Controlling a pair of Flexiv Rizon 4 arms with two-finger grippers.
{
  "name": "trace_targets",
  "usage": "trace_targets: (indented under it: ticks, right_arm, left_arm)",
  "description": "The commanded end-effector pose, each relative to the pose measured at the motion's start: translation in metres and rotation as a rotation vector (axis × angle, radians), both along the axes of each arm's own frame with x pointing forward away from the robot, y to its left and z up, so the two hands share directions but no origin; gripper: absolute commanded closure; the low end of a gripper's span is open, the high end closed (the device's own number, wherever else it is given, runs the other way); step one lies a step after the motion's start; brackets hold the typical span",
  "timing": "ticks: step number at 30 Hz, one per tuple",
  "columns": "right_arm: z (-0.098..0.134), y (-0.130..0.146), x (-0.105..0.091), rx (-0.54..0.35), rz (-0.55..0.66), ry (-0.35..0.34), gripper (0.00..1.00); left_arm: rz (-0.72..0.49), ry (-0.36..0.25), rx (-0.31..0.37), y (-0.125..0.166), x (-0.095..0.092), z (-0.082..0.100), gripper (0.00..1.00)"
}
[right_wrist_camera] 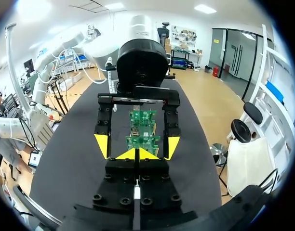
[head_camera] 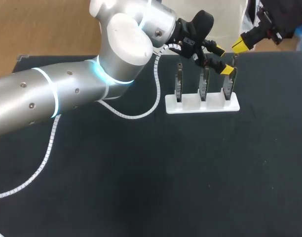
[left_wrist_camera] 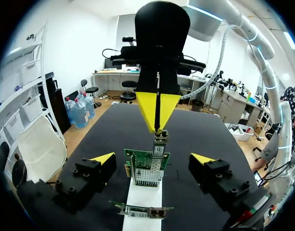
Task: Pick up the optical module with the left hand, and insert it into the network port with the right hand.
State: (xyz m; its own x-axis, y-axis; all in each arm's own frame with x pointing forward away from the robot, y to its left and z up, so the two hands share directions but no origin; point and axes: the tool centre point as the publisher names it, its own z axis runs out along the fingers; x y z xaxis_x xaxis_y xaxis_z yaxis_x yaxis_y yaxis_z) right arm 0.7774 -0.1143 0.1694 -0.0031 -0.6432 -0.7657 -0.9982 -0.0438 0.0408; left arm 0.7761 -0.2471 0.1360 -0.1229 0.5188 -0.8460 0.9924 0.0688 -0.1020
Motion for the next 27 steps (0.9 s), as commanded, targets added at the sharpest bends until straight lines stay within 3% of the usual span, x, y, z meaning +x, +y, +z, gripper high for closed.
trace_targets:
  ticks: [1, 27]
  right_arm:
    - [-0.002, 0.000, 0.005, -0.002, 0.007, 0.010, 1.00]
    - [-0.019, 0.002, 0.004, -0.013, 0.005, 0.066, 1.00]
  left_arm:
    - [0.000, 0.002, 0.004, 0.000, 0.000, 0.001, 0.00]
    - [0.000, 0.002, 0.004, 0.000, 0.000, 0.001, 0.00]
